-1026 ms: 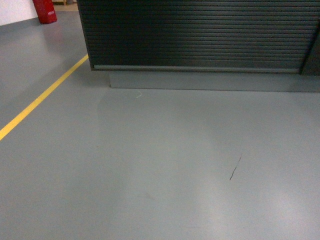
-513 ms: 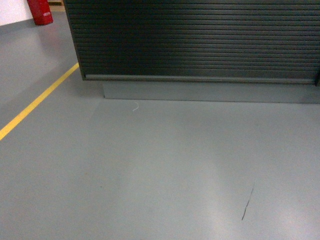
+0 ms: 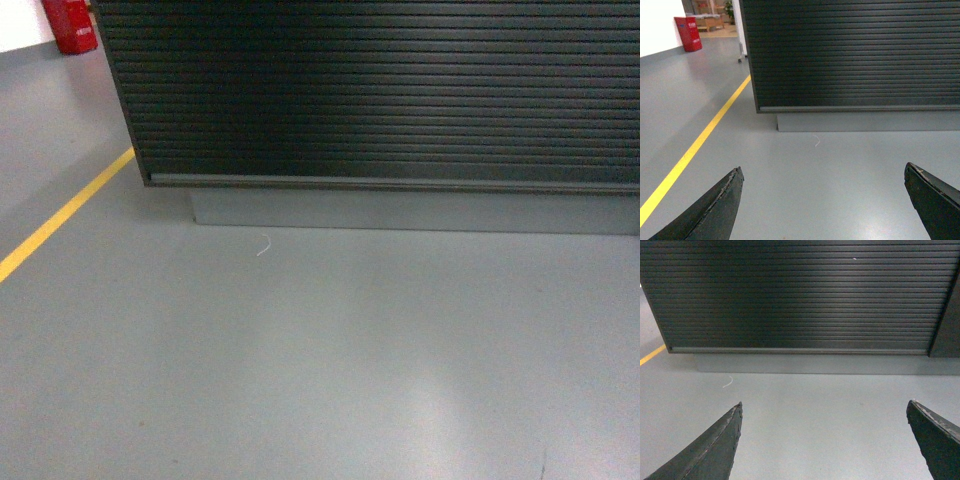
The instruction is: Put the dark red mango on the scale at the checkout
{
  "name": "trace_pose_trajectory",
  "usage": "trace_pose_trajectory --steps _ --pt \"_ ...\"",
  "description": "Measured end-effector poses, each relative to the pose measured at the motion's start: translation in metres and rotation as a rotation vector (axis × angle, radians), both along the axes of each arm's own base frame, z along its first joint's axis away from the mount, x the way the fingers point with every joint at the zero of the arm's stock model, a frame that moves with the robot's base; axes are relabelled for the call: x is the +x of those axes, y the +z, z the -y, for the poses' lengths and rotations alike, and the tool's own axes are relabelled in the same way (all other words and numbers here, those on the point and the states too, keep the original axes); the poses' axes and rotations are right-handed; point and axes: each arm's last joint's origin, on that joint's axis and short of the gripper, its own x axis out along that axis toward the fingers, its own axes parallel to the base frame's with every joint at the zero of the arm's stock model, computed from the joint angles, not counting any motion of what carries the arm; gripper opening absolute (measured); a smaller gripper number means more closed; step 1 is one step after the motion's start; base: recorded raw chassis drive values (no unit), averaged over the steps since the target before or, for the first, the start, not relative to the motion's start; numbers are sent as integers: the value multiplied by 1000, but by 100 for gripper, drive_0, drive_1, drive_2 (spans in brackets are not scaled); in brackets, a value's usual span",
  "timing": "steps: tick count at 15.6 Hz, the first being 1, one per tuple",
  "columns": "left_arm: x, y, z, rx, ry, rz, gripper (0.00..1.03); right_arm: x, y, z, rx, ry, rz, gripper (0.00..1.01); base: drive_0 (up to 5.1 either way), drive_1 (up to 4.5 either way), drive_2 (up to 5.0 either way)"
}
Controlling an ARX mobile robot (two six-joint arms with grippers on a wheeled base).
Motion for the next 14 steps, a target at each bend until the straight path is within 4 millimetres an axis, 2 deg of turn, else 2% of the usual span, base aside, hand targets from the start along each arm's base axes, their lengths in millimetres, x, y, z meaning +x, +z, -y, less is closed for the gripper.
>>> trace_pose_trajectory --steps 14 --pt "0 0 0 0 1 -2 98 0 0 0 0 0 5 98 -1 430 -431"
